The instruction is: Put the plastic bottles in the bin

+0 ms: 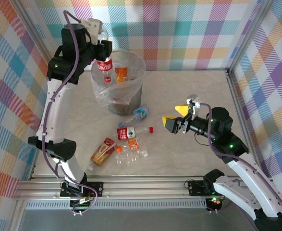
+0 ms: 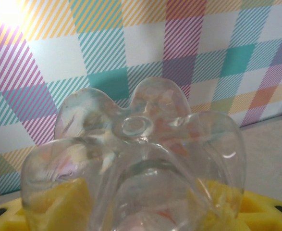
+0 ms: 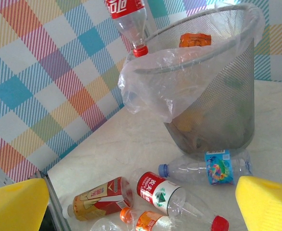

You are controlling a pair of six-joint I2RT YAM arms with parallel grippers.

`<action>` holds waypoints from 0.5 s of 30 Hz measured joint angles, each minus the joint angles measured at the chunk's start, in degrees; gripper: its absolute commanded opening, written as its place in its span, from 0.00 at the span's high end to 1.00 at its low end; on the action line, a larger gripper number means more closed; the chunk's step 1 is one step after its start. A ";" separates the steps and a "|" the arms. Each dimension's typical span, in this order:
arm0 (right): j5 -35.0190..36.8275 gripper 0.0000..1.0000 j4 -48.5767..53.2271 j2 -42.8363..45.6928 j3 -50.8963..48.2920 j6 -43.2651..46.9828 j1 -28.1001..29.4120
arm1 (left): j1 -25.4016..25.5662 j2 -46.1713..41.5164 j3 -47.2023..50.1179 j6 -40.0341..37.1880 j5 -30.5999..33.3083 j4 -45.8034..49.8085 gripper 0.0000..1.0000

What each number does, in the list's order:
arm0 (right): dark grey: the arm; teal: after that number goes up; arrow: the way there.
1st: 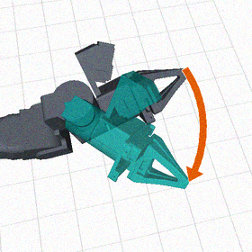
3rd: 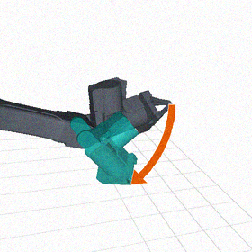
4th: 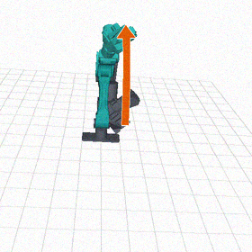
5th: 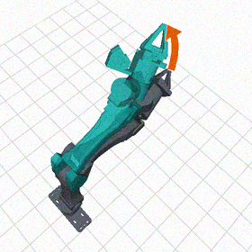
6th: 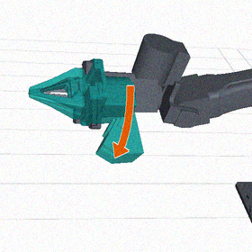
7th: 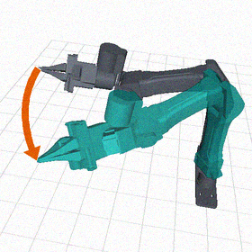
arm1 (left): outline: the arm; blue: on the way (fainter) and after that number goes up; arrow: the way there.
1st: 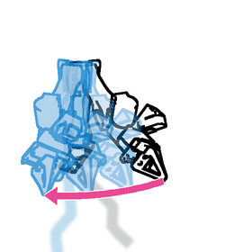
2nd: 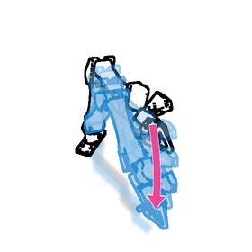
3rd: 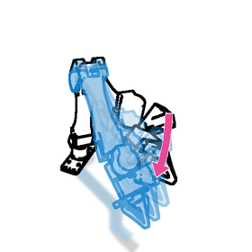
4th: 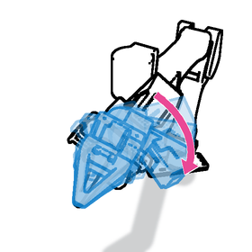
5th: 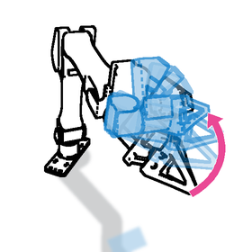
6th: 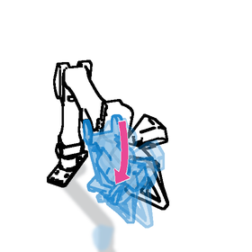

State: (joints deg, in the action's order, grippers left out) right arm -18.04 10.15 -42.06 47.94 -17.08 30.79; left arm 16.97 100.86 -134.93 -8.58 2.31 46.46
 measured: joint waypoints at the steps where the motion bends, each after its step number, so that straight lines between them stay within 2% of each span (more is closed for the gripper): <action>1: 0.00 0.00 0.04 -0.09 0.00 -0.02 0.00 | -0.28 0.68 -0.02 -0.07 0.07 0.00 0.47; 15: 0.24 0.00 1.46 -1.03 0.02 -0.44 0.00 | -3.39 13.00 -1.75 0.20 -1.01 0.48 0.46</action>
State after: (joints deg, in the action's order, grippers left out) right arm -17.80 11.62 -43.09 47.97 -17.52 30.79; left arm 13.58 113.86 -136.68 -8.38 1.30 46.94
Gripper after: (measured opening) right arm 0.996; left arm 0.542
